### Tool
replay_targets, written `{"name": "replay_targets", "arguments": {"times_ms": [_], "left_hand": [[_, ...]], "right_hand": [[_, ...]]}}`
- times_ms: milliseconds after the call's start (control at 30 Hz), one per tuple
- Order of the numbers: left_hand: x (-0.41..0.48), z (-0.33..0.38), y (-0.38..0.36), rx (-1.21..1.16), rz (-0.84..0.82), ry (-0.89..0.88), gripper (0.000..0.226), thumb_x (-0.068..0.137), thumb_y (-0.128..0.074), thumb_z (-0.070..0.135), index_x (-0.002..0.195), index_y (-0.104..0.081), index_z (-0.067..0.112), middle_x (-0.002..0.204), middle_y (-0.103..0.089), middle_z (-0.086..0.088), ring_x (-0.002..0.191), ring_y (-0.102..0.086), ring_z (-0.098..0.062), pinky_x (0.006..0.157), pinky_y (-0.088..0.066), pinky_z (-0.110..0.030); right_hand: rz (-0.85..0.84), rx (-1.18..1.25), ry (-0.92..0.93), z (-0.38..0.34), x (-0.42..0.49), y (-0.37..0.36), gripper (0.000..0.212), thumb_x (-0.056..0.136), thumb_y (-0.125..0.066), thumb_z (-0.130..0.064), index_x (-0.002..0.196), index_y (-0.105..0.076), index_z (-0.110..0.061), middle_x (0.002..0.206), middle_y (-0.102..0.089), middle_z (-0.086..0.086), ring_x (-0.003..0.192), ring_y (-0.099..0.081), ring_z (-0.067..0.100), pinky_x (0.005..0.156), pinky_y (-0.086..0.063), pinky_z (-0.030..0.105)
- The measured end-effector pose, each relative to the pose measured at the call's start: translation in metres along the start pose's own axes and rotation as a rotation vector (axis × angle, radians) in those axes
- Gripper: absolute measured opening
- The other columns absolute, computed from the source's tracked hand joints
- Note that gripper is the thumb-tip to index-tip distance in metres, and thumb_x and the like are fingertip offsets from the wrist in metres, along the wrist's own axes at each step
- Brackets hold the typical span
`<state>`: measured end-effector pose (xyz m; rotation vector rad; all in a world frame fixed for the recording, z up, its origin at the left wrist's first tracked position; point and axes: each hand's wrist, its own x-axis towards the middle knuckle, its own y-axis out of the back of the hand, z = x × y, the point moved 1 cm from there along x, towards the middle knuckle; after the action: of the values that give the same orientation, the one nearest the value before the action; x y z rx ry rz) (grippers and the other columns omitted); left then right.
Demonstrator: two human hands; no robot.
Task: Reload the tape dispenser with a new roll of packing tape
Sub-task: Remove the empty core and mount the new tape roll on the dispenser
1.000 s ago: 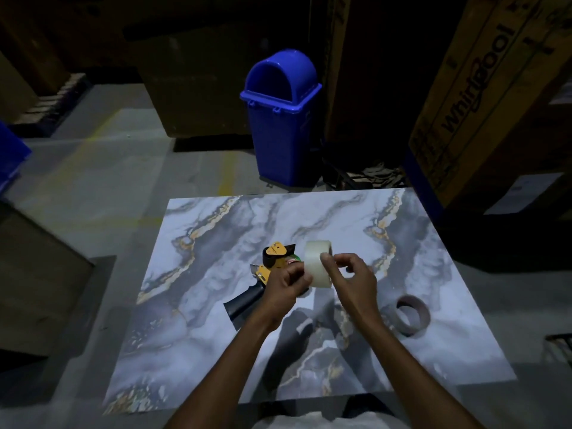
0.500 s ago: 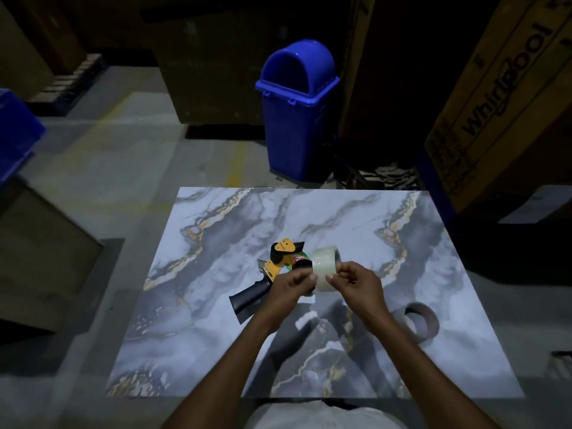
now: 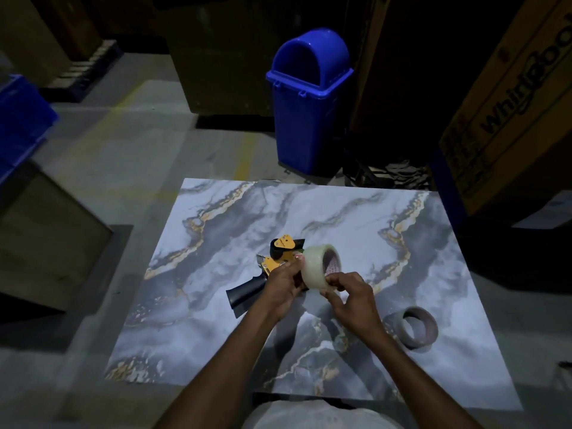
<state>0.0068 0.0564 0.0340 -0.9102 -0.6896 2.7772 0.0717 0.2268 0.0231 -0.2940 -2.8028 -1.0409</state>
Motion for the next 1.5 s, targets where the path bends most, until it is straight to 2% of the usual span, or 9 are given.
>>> {"name": "replay_targets", "arguments": {"times_ms": [333, 467, 567, 667, 800, 967, 1067, 1200, 1500], "left_hand": [[0.002, -0.011, 0.0, -0.195, 0.049, 0.052, 0.028, 0.098, -0.065, 0.021, 0.118, -0.07, 0.002, 0.106, -0.075, -0.016, 0.091, -0.073, -0.026, 0.073, -0.062, -0.036], [-0.003, -0.011, -0.004, -0.314, 0.06, 0.131, 0.017, 0.098, -0.063, 0.016, 0.106, -0.072, 0.004, 0.091, -0.076, -0.013, 0.08, -0.071, -0.024, 0.06, -0.062, -0.034], [-0.003, -0.017, -0.003, -0.368, 0.022, 0.177, 0.019, 0.099, -0.061, 0.015, 0.109, -0.071, 0.002, 0.094, -0.076, -0.013, 0.082, -0.072, -0.026, 0.067, -0.062, -0.038], [-0.003, -0.026, -0.002, -0.402, -0.014, 0.208, 0.029, 0.097, -0.063, 0.015, 0.122, -0.067, -0.001, 0.098, -0.075, -0.015, 0.086, -0.071, -0.028, 0.079, -0.057, -0.044], [-0.003, -0.029, 0.004, -0.165, 0.011, 0.127, 0.033, 0.104, -0.056, 0.022, 0.124, -0.067, -0.002, 0.092, -0.073, -0.011, 0.082, -0.068, -0.022, 0.071, -0.059, -0.032], [-0.003, -0.018, 0.024, 0.511, 0.035, -0.349, 0.019, 0.097, -0.071, 0.025, 0.114, -0.075, 0.02, 0.104, -0.074, -0.002, 0.092, -0.07, -0.011, 0.078, -0.06, -0.026], [0.001, -0.011, 0.031, 0.756, -0.055, -0.557, 0.053, 0.079, -0.088, 0.018, 0.129, -0.071, 0.016, 0.127, -0.065, 0.005, 0.114, -0.063, -0.002, 0.092, -0.054, -0.017], [0.007, -0.007, 0.03, 0.838, -0.138, -0.666, 0.052, 0.076, -0.088, 0.008, 0.125, -0.073, 0.006, 0.122, -0.065, -0.007, 0.11, -0.06, 0.005, 0.091, -0.047, -0.009], [0.015, -0.01, 0.044, 0.773, -0.051, -0.588, 0.044, 0.072, -0.089, 0.002, 0.113, -0.08, 0.013, 0.109, -0.074, -0.003, 0.086, -0.068, -0.015, 0.082, -0.06, -0.032]], "right_hand": [[-0.201, 0.219, -0.278, -0.021, 0.013, 0.007, 0.031, 0.072, -0.089, -0.039, 0.097, -0.077, -0.024, 0.088, -0.076, -0.01, 0.082, -0.07, 0.003, 0.064, -0.054, 0.021], [-0.112, 0.04, -0.172, -0.018, 0.02, 0.015, 0.077, 0.06, -0.088, -0.056, 0.123, -0.053, -0.031, 0.123, -0.057, -0.014, 0.111, -0.051, 0.011, 0.085, -0.048, 0.029], [-0.384, 0.036, -0.192, -0.011, 0.035, 0.025, 0.112, 0.059, -0.09, -0.059, 0.149, -0.025, -0.039, 0.148, -0.035, -0.01, 0.131, -0.037, 0.011, 0.105, -0.039, 0.034], [-0.578, 0.039, -0.174, -0.006, 0.046, 0.029, 0.113, 0.058, -0.091, -0.053, 0.149, -0.026, -0.044, 0.147, -0.042, -0.004, 0.131, -0.047, 0.016, 0.104, -0.046, 0.036], [-0.599, -0.062, -0.117, -0.005, 0.058, 0.032, 0.107, 0.055, -0.092, -0.048, 0.146, -0.036, -0.037, 0.141, -0.05, -0.003, 0.123, -0.053, 0.018, 0.097, -0.05, 0.036], [-0.569, -0.113, -0.135, -0.005, 0.066, 0.035, 0.111, 0.055, -0.089, -0.051, 0.15, -0.032, -0.035, 0.144, -0.049, -0.001, 0.124, -0.053, 0.019, 0.099, -0.051, 0.041], [-0.573, -0.201, -0.09, -0.008, 0.069, 0.033, 0.113, 0.054, -0.087, -0.053, 0.15, -0.03, -0.036, 0.144, -0.048, -0.001, 0.126, -0.052, 0.018, 0.1, -0.05, 0.04], [-0.576, -0.308, -0.048, -0.017, 0.068, 0.031, 0.109, 0.054, -0.083, -0.054, 0.147, -0.028, -0.04, 0.135, -0.045, -0.004, 0.114, -0.054, 0.017, 0.092, -0.052, 0.039], [-0.657, -0.458, 0.011, -0.026, 0.075, 0.023, 0.112, 0.054, -0.081, -0.061, 0.149, -0.027, -0.039, 0.135, -0.04, -0.002, 0.1, -0.058, 0.019, 0.077, -0.048, 0.031]]}}
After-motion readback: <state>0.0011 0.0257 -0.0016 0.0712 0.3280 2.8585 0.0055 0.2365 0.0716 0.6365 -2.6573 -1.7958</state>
